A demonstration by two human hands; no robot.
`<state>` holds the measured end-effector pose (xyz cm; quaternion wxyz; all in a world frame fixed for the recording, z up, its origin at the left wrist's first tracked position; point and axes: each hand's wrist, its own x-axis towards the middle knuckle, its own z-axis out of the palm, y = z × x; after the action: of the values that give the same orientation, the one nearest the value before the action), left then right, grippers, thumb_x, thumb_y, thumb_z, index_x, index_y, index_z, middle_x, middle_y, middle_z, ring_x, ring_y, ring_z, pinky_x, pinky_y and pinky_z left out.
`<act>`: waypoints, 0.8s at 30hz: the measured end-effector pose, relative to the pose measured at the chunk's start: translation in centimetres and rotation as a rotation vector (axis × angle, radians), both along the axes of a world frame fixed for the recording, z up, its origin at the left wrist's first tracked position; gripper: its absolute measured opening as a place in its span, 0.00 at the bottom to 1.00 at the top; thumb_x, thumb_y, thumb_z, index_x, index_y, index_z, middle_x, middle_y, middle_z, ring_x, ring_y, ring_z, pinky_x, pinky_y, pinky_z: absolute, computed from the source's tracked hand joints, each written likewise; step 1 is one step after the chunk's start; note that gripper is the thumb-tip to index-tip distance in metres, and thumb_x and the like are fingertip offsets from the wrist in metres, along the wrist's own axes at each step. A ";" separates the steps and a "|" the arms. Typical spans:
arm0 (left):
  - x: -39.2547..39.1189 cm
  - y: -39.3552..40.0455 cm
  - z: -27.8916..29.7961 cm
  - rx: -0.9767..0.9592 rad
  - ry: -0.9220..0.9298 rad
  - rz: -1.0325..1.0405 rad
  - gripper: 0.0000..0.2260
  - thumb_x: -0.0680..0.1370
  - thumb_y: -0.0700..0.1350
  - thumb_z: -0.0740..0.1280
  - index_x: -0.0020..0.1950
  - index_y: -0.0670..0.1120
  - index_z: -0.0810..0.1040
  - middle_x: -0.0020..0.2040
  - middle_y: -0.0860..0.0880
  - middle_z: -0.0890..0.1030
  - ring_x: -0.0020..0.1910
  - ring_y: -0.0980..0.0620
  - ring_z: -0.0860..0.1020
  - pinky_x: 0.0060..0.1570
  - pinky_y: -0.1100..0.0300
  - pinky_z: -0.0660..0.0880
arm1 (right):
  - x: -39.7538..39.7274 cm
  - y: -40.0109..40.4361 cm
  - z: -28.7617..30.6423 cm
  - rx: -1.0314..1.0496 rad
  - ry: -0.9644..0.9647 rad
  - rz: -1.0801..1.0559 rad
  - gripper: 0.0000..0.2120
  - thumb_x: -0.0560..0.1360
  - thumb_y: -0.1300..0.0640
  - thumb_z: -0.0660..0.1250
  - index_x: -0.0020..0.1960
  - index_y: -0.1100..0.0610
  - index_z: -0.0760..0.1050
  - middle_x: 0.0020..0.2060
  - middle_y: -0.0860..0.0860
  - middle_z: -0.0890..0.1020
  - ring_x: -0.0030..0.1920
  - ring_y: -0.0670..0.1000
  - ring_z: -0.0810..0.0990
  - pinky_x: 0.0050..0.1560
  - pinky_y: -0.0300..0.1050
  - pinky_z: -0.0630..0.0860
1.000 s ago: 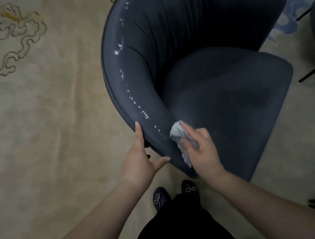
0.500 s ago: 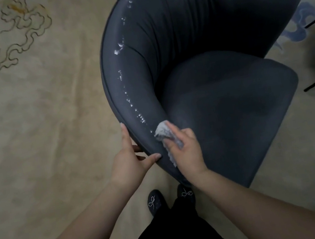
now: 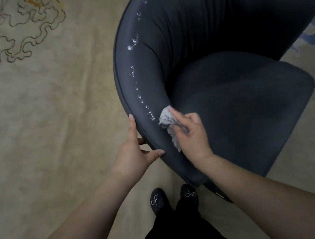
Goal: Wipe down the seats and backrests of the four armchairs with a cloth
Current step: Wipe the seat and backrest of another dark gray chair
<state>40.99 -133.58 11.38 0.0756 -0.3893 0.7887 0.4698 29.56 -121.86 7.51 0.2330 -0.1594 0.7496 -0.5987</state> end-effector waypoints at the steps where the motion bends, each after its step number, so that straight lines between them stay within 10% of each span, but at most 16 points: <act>1: -0.1 -0.1 0.0 0.003 0.005 0.010 0.56 0.67 0.49 0.79 0.76 0.62 0.36 0.61 0.48 0.78 0.40 0.56 0.83 0.53 0.52 0.78 | 0.9 0.5 0.3 -0.040 0.072 0.070 0.24 0.74 0.64 0.66 0.63 0.39 0.74 0.45 0.44 0.66 0.39 0.43 0.74 0.43 0.33 0.74; 4: -0.4 -0.4 0.0 0.029 0.029 0.008 0.57 0.66 0.48 0.79 0.76 0.61 0.36 0.65 0.47 0.76 0.41 0.55 0.83 0.53 0.51 0.78 | 1.8 1.1 -0.2 0.001 0.297 0.210 0.26 0.73 0.65 0.66 0.66 0.44 0.71 0.46 0.49 0.67 0.47 0.40 0.71 0.53 0.26 0.68; 9: -0.6 -1.2 -0.2 0.053 0.080 0.012 0.58 0.66 0.46 0.80 0.77 0.60 0.36 0.71 0.54 0.69 0.42 0.58 0.83 0.55 0.52 0.78 | -1.8 -1.9 0.3 0.050 0.095 -0.005 0.23 0.75 0.68 0.66 0.65 0.49 0.73 0.46 0.50 0.66 0.43 0.37 0.73 0.47 0.21 0.67; 15: -1.2 -1.8 -0.8 0.012 0.063 0.039 0.58 0.65 0.48 0.80 0.78 0.56 0.38 0.71 0.53 0.70 0.68 0.56 0.71 0.65 0.58 0.69 | -1.7 -3.6 0.4 -0.011 0.404 0.351 0.24 0.72 0.69 0.67 0.64 0.53 0.75 0.46 0.52 0.66 0.44 0.49 0.71 0.49 0.31 0.71; 20: -1.3 -2.0 -0.8 0.025 0.080 0.057 0.59 0.64 0.46 0.81 0.78 0.58 0.39 0.66 0.65 0.64 0.67 0.58 0.70 0.63 0.53 0.74 | -3.3 -5.2 0.3 0.055 0.259 0.153 0.22 0.74 0.67 0.66 0.65 0.52 0.75 0.47 0.51 0.67 0.46 0.45 0.72 0.51 0.25 0.67; 24: -1.5 -2.5 -0.8 0.015 0.100 0.071 0.57 0.65 0.46 0.80 0.78 0.57 0.41 0.66 0.60 0.70 0.66 0.56 0.72 0.63 0.56 0.72 | -2.0 -4.8 0.6 -0.033 0.496 0.417 0.24 0.70 0.69 0.68 0.63 0.53 0.77 0.45 0.53 0.68 0.43 0.50 0.72 0.47 0.38 0.74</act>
<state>39.50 -136.11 10.57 0.0223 -0.3927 0.7735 0.4969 27.56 -126.63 8.13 0.1583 -0.4543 0.7250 -0.4929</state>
